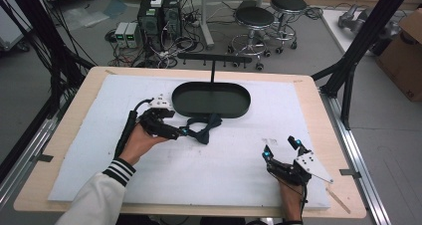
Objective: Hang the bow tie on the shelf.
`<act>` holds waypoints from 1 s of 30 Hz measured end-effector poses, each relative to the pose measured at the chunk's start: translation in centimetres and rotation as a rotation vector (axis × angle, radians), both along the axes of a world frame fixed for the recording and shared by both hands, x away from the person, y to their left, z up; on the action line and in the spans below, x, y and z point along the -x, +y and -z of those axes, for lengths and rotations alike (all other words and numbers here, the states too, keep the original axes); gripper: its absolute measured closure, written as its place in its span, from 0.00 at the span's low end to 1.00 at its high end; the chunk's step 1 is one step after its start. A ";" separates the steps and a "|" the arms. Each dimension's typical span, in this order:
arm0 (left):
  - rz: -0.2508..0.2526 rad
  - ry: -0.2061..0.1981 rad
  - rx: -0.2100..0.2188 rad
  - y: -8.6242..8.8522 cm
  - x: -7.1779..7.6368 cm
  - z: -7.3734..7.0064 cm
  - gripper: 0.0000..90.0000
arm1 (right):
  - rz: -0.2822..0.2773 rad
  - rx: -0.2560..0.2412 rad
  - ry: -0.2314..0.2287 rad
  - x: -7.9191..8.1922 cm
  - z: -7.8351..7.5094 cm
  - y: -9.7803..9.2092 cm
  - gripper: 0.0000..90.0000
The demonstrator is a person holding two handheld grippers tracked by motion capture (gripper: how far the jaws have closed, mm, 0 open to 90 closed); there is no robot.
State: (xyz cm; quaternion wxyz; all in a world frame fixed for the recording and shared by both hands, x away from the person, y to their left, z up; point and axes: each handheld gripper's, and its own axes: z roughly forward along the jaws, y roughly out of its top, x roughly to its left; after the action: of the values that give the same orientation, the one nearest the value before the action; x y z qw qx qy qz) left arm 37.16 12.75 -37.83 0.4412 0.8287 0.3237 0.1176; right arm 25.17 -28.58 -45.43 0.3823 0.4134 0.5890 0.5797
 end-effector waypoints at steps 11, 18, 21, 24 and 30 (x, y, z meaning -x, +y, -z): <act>0.064 0.049 -0.074 -3.9 -1.1 0.6 0.22 | 0.000 -0.004 -0.001 0.0 0.0 0.0 0.11; 0.069 0.103 -0.128 -5.4 -1.8 1.6 0.23 | 0.001 -0.012 0.005 0.0 0.0 0.0 0.11; 0.071 0.116 -0.168 -6.0 -2.1 2.2 0.25 | 0.001 -0.012 0.004 0.0 0.0 0.0 0.11; 0.080 0.132 -0.188 -6.6 -2.3 2.6 0.28 | 0.001 -0.013 0.004 0.0 0.0 0.0 0.11; 0.080 0.156 -0.244 -7.4 -2.7 3.5 0.34 | 0.000 -0.011 0.005 0.0 0.0 -0.1 0.11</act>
State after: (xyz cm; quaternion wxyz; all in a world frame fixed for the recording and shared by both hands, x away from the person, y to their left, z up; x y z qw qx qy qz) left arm 39.83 5.34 -41.30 0.3149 0.8952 0.3068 0.0736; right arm 25.16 -28.64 -45.42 0.3786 0.4171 0.5867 0.5818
